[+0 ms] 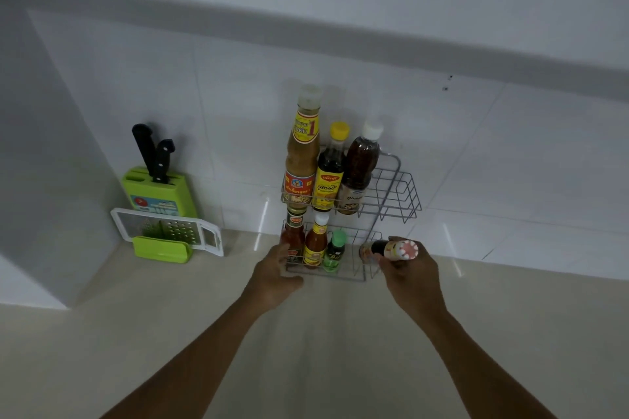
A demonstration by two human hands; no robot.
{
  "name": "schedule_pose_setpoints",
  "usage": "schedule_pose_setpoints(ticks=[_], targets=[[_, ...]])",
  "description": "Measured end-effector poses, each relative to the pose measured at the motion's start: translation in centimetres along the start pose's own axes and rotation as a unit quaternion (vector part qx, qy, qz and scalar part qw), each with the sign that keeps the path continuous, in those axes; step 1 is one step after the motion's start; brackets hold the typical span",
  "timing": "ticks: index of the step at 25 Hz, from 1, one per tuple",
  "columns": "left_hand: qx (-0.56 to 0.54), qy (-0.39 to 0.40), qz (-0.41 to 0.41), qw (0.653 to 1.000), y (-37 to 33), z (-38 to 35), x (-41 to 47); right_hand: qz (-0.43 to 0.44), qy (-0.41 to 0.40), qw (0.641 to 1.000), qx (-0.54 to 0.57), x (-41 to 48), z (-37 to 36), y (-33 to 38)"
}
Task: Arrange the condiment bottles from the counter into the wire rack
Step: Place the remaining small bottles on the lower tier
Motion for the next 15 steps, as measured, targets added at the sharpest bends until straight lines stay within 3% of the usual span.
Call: schedule_pose_setpoints(ticks=[3,6,9,15], targets=[[-0.026,-0.059,0.062,0.996,1.7,0.7,1.9,-0.053,0.010,0.998,0.019,2.8,-1.0,-2.4],[-0.003,-0.044,0.105,0.993,2.2,0.5,3.1,-0.083,0.066,0.994,0.005,5.1,-3.0,-4.4],[0.014,-0.031,0.087,0.996,1.8,0.0,3.5,-0.107,0.101,0.989,-0.026,6.7,-4.8,-6.2],[0.025,-0.014,0.080,0.996,2.7,0.2,4.0,-0.070,0.174,0.979,-0.074,8.7,-6.8,-6.4]])
Point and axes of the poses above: each hand's wrist, its own x-axis towards the middle knuckle, its own z-axis out of the back of the hand, y = z × x, the point moved 7 cm from there along x, towards the middle knuckle, and after that the axes turned 6 degrees about y, right-handed, at the moved point
